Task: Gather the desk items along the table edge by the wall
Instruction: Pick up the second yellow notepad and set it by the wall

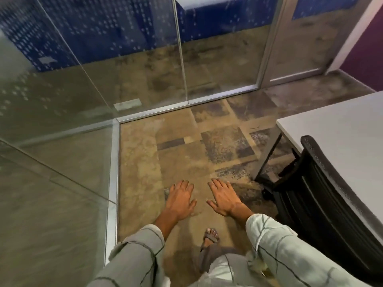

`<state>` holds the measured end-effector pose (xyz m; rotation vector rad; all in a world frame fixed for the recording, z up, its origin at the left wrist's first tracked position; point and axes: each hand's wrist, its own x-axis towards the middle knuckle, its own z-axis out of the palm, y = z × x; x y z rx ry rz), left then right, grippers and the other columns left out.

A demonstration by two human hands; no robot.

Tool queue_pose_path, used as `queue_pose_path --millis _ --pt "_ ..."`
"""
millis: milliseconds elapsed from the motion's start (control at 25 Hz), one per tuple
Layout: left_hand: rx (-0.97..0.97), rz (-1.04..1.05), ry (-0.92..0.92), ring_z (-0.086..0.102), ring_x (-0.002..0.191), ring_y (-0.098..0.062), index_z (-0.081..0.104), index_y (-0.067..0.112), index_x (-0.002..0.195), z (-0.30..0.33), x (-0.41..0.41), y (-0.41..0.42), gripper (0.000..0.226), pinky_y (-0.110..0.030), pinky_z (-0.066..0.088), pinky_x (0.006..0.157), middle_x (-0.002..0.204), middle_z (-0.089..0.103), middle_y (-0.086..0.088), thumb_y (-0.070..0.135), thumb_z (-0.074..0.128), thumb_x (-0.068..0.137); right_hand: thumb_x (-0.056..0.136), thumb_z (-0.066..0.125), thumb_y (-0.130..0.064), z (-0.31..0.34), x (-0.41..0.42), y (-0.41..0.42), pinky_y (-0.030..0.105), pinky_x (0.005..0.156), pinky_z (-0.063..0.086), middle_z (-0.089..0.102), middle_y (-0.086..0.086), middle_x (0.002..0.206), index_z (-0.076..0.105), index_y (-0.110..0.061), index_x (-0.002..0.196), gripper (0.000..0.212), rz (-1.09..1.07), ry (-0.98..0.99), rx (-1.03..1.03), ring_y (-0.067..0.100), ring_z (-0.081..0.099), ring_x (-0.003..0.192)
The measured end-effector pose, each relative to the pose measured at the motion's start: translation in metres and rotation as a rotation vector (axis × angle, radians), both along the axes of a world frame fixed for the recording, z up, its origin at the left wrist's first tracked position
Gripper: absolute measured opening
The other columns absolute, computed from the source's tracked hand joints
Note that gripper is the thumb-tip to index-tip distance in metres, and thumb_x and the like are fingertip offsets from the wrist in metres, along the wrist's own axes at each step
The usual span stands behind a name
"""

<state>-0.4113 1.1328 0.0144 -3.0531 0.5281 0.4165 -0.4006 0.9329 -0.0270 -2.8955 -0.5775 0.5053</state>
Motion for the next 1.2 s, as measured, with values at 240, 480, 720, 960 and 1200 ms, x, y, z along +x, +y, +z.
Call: queue_pose_path --millis 240,480,720,960,1200 --pt "-0.006 0.12 -0.059 0.038 0.133 -0.028 0.04 0.017 0.138 0.019 0.136 0.03 0.062 -0.044 0.035 0.105 0.143 0.044 -0.008 0.058 0.037 0.091 0.096 0.04 -0.055 0.02 0.151 0.017 0.054 0.12 0.021 0.025 0.011 0.16 0.023 -0.011 0.153 0.074 0.067 -0.027 0.007 0.032 0.022 0.148" --pt "-0.021 0.06 -0.06 0.037 0.133 -0.03 0.041 0.016 0.137 0.011 0.263 0.018 0.068 -0.045 0.035 0.106 0.143 0.043 -0.01 0.063 0.032 0.09 0.098 0.035 -0.055 0.019 0.265 -0.008 0.053 0.123 0.014 0.018 0.01 0.163 0.018 -0.011 0.155 0.074 -0.035 -0.038 0.0 0.03 0.013 0.152" --pt "-0.049 -0.15 -0.024 0.034 0.136 -0.033 0.036 0.014 0.142 -0.015 0.44 -0.037 0.07 -0.046 0.031 0.109 0.147 0.039 -0.014 0.062 0.031 0.091 0.099 0.034 -0.055 0.001 0.391 -0.063 0.053 0.123 0.015 0.019 0.012 0.163 0.016 -0.01 0.156 0.074 -0.253 -0.038 -0.065 0.031 0.014 0.152" --pt "-0.07 -0.497 -0.041 0.026 0.144 -0.033 0.03 0.014 0.148 0.001 0.619 -0.14 0.074 -0.048 0.023 0.117 0.156 0.03 -0.015 0.064 0.028 0.093 0.099 0.031 -0.055 0.027 0.495 -0.141 0.054 0.123 0.014 0.018 0.012 0.163 0.019 -0.01 0.155 0.073 -0.575 -0.058 -0.094 0.031 0.014 0.151" --pt "-0.085 -0.756 -0.019 0.02 0.148 -0.031 0.024 0.013 0.152 0.018 0.727 -0.274 0.077 -0.05 0.016 0.119 0.16 0.025 -0.013 0.063 0.025 0.093 0.099 0.034 -0.052 0.037 0.56 -0.233 0.054 0.122 0.014 0.018 0.011 0.163 0.019 -0.01 0.155 0.072 -0.849 -0.07 -0.07 0.032 0.013 0.151"
